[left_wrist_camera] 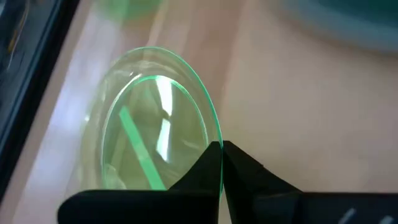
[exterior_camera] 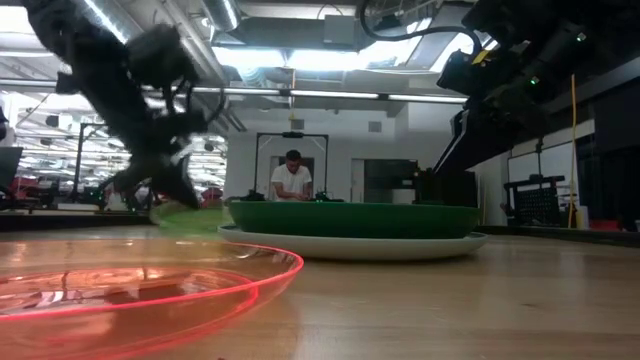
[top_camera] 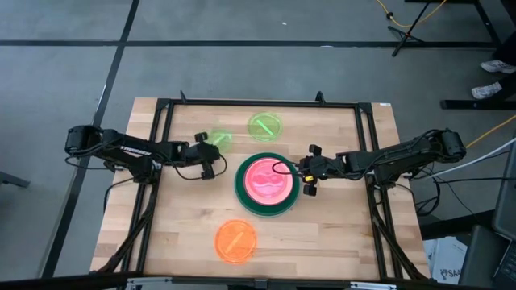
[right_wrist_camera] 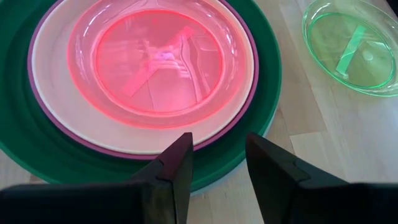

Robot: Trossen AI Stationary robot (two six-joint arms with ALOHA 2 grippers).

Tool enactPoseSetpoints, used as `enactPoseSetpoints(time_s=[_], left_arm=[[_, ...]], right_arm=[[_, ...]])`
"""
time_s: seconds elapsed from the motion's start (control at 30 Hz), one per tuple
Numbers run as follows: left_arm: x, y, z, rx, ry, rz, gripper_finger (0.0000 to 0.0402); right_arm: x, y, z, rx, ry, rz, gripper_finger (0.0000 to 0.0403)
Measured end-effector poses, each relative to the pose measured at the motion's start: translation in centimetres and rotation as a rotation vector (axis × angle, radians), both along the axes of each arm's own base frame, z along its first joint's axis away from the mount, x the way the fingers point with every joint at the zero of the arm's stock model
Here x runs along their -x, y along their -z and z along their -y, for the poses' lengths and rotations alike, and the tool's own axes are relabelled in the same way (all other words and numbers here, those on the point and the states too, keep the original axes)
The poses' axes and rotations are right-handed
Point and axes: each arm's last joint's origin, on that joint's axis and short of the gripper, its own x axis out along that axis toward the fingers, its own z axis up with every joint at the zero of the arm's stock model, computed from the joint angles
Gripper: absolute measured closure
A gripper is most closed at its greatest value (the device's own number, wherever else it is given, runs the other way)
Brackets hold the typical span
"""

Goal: Stack plastic plates
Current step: Stack the left light green plate on top of the light pink plate

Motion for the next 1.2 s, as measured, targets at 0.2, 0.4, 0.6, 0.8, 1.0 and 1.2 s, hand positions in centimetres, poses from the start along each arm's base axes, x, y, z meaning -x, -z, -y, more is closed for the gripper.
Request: enactPoseSetpoints(time_s=[0.2,0.4,0.6,0.8,1.0,1.2], left_arm=[[-2.6,-3.3,2.7,-0.034,0.158,0.100,0.0398],[-4.4,-5.6,5.4,-0.028,0.265,0.201,0.0398],[-7.3,-6.0,8.1,-0.015,0.351,0.184,0.0398],[-11.4,-4.9,10.0,-0.017,0.390,0.134,0.0398],[-14.9,-3.2,11.0,0.018,0.423,0.091,0.0398],[-16.4,-1.1,11.1,0.034,0.432,0.034,0.0396]], right_arm=[[0.0,0.0,0.0,0.000,0.000,0.000,0.0265],[0.0,0.0,0.0,-0.001,0.001,0.001,0.0265],[0.0,0.0,0.0,-0.001,0.001,0.007,0.0265],[-0.1,-0.1,0.0,-0.002,0.000,0.013,0.0265],[-0.1,-0.1,0.0,0.004,-0.007,0.018,0.0265],[-0.1,-0.1,0.0,0.005,-0.007,0.018,0.0265]])
